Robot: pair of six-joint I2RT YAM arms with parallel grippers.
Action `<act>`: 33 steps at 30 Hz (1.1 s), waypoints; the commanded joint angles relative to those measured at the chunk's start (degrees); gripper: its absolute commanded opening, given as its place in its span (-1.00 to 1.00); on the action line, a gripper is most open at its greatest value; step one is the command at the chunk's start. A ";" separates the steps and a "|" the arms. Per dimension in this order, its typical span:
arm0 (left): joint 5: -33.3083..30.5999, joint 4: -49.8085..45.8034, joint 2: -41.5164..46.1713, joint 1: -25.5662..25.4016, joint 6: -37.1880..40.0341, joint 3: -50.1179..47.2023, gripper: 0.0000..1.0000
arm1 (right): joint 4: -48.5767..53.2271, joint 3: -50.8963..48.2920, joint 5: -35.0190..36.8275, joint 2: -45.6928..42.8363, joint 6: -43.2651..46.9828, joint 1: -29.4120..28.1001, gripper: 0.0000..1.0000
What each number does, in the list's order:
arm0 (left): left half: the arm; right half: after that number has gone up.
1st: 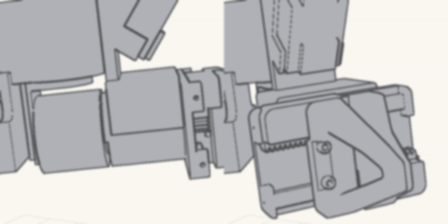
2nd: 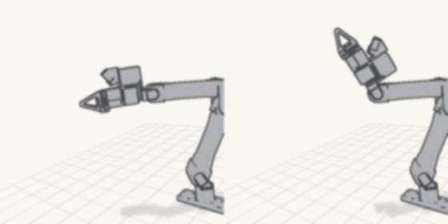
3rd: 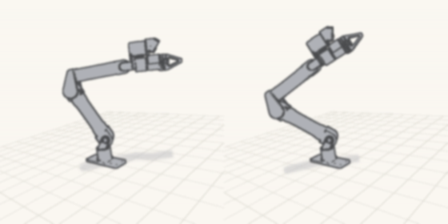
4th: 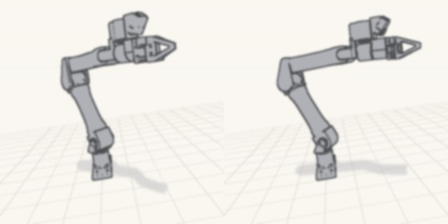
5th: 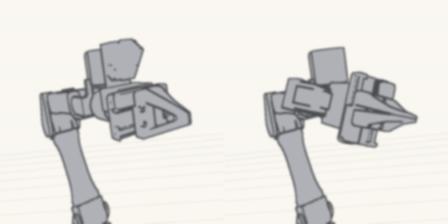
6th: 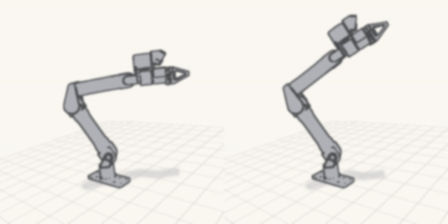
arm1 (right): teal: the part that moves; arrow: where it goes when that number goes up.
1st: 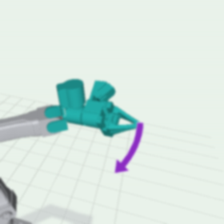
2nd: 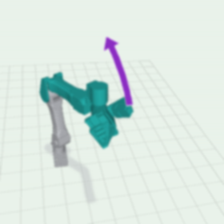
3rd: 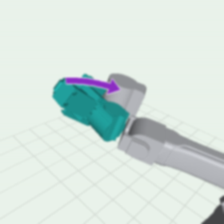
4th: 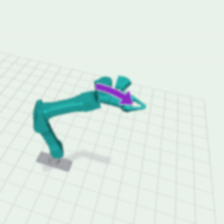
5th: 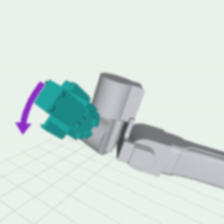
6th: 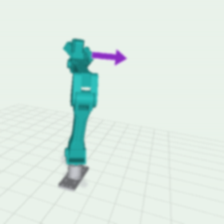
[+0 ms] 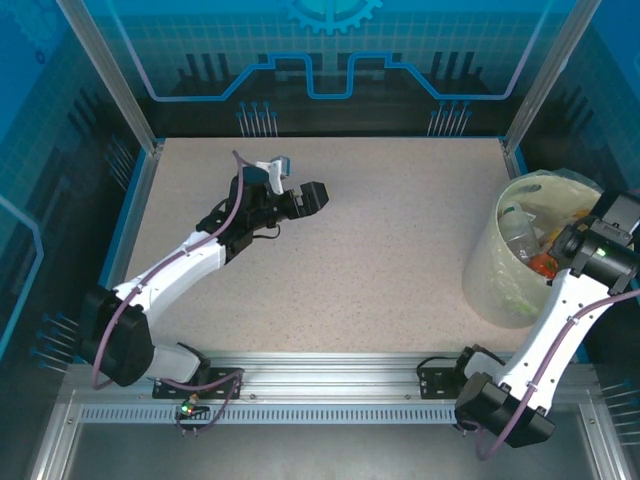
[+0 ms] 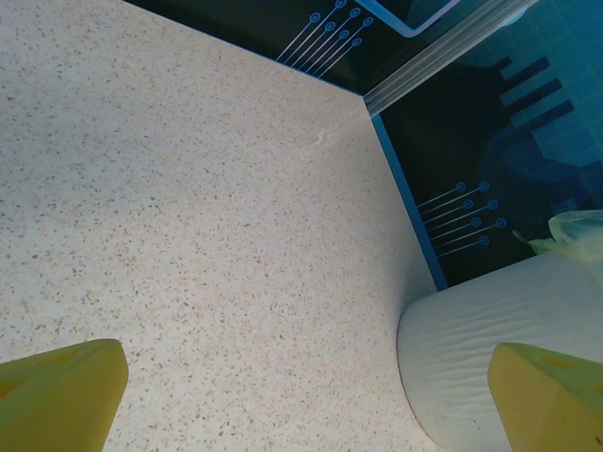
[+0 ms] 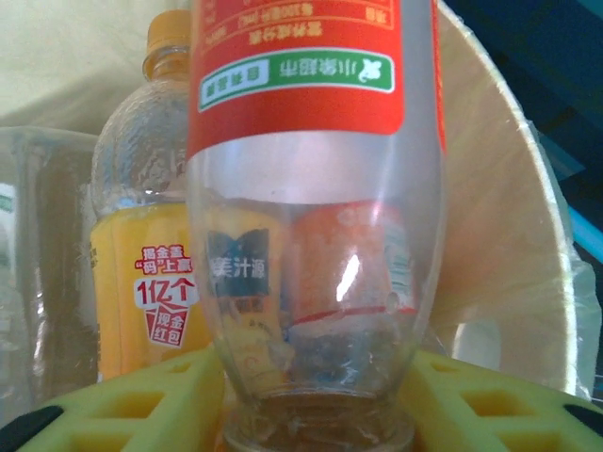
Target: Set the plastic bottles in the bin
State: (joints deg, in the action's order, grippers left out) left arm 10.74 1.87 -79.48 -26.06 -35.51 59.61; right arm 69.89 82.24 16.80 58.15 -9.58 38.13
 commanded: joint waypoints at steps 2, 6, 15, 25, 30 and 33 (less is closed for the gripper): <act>-1.94 -1.07 1.47 -0.48 1.67 0.24 0.98 | 5.84 5.35 -5.29 -1.02 0.16 0.55 0.06; -2.39 -1.07 1.20 -0.48 2.35 0.62 0.98 | 9.73 9.40 -4.88 -1.19 0.30 -0.24 0.27; -2.13 -1.08 -0.40 -0.48 3.02 1.29 0.98 | 2.82 8.86 -0.38 0.47 -1.33 -0.16 0.57; -2.22 -0.41 -0.94 -0.48 2.02 -0.55 0.98 | -4.94 2.91 2.00 7.80 -1.23 1.24 -0.06; -1.95 -1.11 -1.38 -0.48 2.46 0.12 0.98 | -4.76 3.50 1.46 6.30 -0.55 1.44 -0.15; -2.45 -1.14 -0.84 -0.48 2.58 0.23 0.98 | -2.39 8.49 -1.31 5.81 -0.52 -0.20 -0.05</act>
State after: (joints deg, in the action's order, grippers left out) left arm 9.19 1.10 -80.09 -26.11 -33.95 59.53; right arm 65.78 86.24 17.41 65.10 -10.39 38.63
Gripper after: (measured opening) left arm 0.988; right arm 0.463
